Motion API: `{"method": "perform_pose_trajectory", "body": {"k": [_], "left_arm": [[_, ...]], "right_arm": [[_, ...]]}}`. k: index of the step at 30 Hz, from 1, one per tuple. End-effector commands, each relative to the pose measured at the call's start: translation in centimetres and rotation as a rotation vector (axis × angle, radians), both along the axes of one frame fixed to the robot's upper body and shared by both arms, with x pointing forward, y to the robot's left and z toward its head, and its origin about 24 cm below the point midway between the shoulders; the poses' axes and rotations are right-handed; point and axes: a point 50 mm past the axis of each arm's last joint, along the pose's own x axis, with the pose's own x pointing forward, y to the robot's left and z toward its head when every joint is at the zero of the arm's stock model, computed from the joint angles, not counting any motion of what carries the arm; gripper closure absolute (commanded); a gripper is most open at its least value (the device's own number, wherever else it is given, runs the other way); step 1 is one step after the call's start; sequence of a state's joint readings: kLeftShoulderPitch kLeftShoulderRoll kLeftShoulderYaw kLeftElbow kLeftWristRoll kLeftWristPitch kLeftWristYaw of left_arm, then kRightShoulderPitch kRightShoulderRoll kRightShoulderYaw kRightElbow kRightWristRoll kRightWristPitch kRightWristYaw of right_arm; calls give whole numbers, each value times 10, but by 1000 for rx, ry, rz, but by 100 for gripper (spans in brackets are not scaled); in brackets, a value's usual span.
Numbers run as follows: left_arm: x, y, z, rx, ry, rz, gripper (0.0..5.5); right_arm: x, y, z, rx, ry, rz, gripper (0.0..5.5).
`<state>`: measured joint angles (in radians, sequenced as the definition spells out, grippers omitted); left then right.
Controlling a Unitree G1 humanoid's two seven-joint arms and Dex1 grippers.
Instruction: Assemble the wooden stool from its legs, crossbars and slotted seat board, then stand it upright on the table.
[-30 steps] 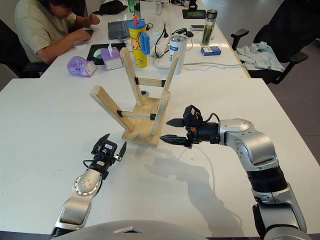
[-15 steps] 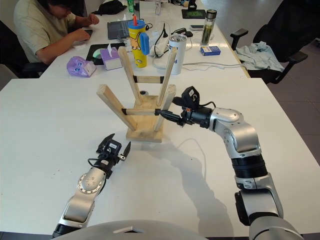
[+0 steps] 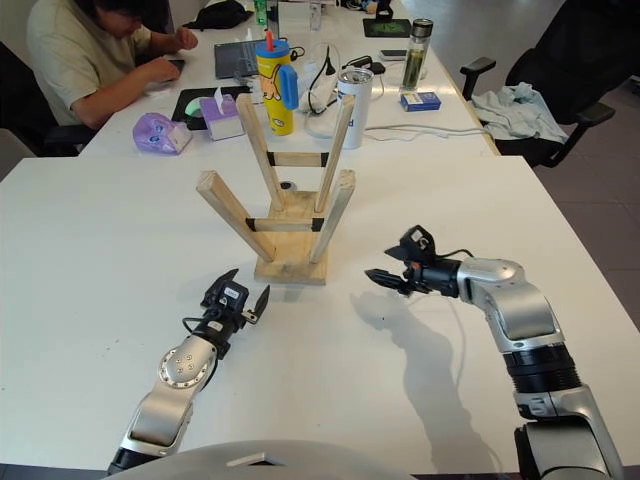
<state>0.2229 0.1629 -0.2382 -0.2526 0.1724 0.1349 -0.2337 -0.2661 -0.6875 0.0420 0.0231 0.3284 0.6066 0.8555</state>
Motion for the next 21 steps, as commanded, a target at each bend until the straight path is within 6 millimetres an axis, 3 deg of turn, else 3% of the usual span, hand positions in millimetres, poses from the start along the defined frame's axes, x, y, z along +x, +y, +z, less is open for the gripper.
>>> {"method": "perform_pose_trajectory", "body": {"k": [1,6,10,12,17,21], "left_arm": [[0,-8,5,-73,-10,-41,174],[24,-15,9,-156,-6,-36,214],[42,-32,-2,-147,82,-108,281],[45,-37,-7,-142,121,-102,281],[47,-26,-28,2,169,9,281],[41,-24,-39,53,230,8,281]], "right_arm": [[21,-10,22,27,-159,-107,187],[34,7,63,285,-288,-103,217],[43,23,102,453,-408,-105,217],[45,35,129,532,-498,-84,217],[31,73,183,773,-586,54,217],[19,78,219,898,-684,71,217]]}}
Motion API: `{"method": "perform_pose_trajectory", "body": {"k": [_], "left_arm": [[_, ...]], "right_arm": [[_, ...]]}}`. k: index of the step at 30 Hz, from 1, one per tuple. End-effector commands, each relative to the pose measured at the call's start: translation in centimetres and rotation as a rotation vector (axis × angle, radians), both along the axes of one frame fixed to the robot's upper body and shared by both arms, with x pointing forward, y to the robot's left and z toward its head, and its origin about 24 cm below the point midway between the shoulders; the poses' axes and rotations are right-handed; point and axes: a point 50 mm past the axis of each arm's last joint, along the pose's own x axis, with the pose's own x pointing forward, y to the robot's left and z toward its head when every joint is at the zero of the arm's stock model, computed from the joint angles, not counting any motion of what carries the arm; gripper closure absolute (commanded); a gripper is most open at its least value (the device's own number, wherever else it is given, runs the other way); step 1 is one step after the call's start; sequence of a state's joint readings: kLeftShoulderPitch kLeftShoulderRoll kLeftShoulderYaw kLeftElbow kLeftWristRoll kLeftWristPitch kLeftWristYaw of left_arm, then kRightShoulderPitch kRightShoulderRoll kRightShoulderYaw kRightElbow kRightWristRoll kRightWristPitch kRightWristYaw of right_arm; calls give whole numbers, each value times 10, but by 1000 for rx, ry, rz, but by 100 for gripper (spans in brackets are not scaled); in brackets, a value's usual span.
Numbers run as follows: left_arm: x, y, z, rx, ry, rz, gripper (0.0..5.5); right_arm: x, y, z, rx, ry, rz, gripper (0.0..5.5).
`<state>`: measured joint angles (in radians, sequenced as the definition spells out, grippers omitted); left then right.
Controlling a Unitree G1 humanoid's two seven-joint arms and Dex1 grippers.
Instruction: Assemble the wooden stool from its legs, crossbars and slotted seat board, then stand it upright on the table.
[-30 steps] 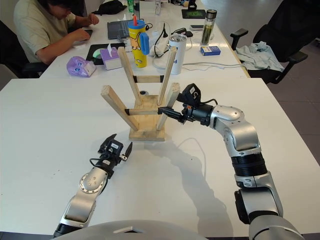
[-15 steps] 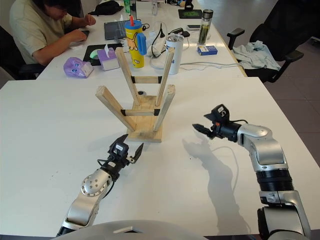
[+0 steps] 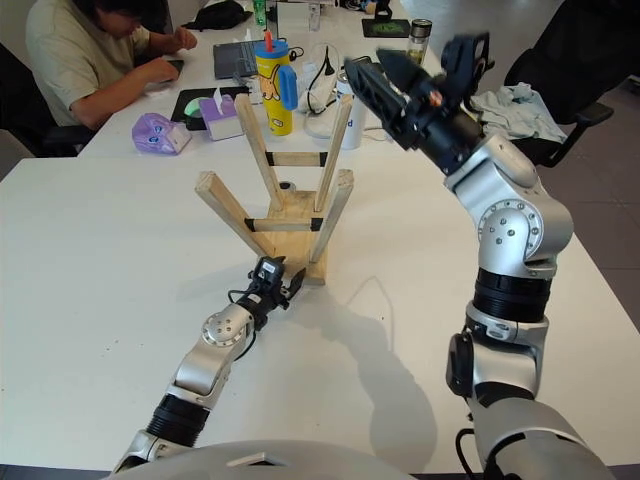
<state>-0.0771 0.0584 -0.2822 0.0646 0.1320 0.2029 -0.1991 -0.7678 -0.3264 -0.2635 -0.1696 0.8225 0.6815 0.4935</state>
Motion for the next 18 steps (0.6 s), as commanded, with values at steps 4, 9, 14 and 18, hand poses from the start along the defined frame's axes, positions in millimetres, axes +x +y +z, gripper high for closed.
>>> {"method": "perform_pose_trajectory", "body": {"k": [4,9,14,18], "left_arm": [[-17,15,-31,103,170,39,281],[-22,12,-33,100,189,27,281],[-22,8,-35,95,209,14,281],[-22,11,-41,102,235,32,281]], "right_arm": [[-19,1,59,160,-150,20,217],[-7,42,-173,-405,680,-81,217],[-16,44,-205,-408,725,-105,217],[16,35,-115,-117,407,-134,217]]}}
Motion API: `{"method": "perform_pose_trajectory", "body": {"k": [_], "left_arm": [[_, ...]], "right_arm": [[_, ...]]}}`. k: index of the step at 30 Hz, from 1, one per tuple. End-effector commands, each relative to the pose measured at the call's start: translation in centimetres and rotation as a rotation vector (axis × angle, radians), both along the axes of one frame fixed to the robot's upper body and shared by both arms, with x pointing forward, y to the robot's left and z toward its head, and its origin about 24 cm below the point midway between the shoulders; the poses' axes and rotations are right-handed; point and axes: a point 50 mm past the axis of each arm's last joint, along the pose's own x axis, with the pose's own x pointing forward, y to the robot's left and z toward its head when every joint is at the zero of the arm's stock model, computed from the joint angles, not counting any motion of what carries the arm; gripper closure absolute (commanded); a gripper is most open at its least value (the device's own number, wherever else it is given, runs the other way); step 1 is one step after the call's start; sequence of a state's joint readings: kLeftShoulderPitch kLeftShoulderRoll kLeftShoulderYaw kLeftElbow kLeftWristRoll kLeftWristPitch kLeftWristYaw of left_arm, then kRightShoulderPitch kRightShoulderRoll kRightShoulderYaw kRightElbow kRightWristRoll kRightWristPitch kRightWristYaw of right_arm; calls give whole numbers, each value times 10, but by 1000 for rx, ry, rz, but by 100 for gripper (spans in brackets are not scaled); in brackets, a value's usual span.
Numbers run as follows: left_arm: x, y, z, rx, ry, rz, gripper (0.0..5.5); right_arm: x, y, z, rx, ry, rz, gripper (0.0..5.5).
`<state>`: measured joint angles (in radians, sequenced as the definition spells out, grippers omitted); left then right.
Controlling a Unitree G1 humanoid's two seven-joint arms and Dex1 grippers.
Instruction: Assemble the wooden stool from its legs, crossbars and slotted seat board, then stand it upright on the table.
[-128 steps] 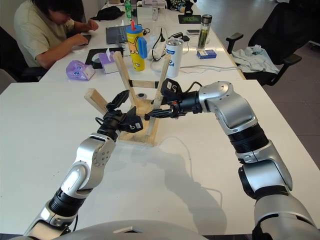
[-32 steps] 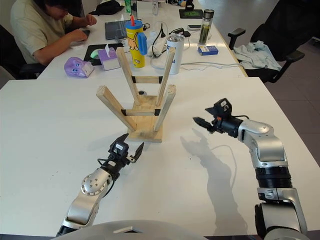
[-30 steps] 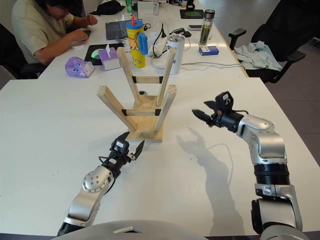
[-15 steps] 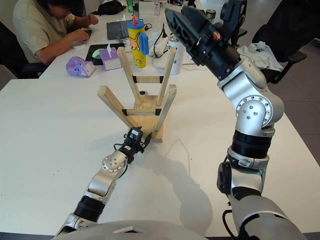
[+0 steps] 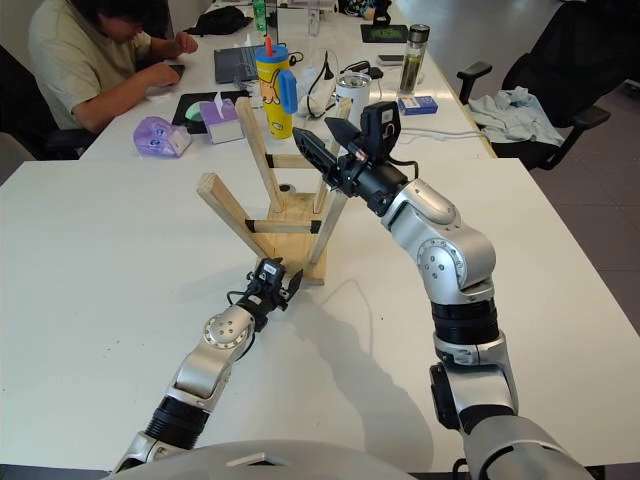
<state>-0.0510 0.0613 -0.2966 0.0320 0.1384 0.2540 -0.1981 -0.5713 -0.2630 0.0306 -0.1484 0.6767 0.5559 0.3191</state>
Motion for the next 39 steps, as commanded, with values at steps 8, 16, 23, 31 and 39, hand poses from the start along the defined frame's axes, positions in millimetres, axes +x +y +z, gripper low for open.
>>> {"method": "perform_pose_trajectory", "body": {"k": [8,16,23,31,39], "left_arm": [[-15,17,42,-27,-314,8,281],[-76,99,67,-82,-414,450,281],[-18,121,123,-135,-594,656,281],[17,53,100,66,-442,236,281],[5,137,77,120,-304,617,281]], "right_arm": [[13,-68,-3,209,41,-335,217],[-29,-77,-60,50,189,-718,217],[-43,-97,-56,-5,171,-973,217],[-52,12,-87,-280,281,-349,217],[-38,-56,-110,-421,375,-534,217]]}}
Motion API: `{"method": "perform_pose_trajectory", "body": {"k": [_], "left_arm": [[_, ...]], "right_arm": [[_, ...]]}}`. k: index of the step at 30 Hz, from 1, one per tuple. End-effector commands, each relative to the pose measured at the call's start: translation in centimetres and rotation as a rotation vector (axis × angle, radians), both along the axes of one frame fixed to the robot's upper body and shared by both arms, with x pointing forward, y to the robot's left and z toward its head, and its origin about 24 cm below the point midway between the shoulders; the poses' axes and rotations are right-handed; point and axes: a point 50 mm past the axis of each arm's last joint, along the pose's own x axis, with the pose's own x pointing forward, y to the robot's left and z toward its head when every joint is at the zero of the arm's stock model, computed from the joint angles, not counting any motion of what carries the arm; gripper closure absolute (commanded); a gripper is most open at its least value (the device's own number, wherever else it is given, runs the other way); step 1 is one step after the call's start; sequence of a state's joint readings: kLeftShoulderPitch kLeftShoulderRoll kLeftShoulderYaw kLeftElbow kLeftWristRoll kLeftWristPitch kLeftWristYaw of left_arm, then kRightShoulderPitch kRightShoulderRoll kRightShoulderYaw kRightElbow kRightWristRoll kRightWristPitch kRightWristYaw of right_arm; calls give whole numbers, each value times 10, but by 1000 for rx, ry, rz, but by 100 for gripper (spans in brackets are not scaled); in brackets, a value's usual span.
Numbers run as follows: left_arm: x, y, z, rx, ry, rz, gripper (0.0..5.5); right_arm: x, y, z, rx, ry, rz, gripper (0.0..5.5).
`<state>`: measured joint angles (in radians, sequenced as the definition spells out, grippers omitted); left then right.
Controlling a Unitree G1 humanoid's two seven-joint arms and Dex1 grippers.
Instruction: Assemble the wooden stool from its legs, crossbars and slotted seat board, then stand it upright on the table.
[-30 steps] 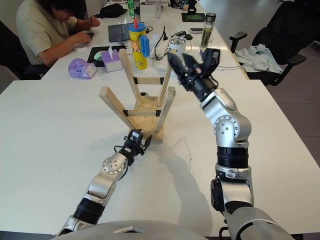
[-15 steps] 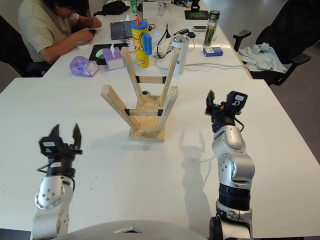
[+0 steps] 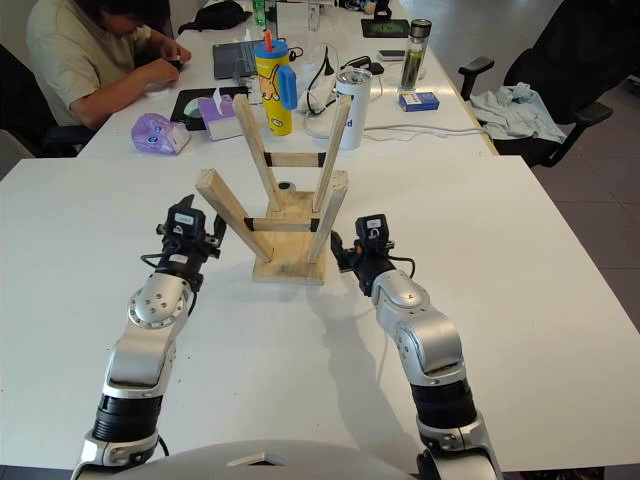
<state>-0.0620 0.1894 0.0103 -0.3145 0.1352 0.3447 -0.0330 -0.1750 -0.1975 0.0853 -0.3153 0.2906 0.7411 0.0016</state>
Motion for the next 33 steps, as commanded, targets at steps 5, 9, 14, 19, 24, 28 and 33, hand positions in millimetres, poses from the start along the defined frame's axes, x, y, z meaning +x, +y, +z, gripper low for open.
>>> {"method": "perform_pose_trajectory", "body": {"k": [5,9,14,19,24,28,33], "left_arm": [[-18,48,-13,9,142,-205,281],[-19,35,-8,46,294,-680,281],[-22,30,-23,46,564,-920,281],[-13,38,-54,222,731,-868,281],[-11,59,-73,334,795,-763,281],[0,56,-70,364,737,-732,281],[6,44,-71,371,622,-651,281]], "right_arm": [[46,-30,33,138,-182,116,217],[71,-32,47,125,-265,261,217],[69,-7,40,133,-245,640,217],[44,31,37,193,-226,942,217],[11,76,29,247,-184,1107,217],[-3,102,8,229,-130,981,217],[-24,79,-7,246,-59,799,217]]}}
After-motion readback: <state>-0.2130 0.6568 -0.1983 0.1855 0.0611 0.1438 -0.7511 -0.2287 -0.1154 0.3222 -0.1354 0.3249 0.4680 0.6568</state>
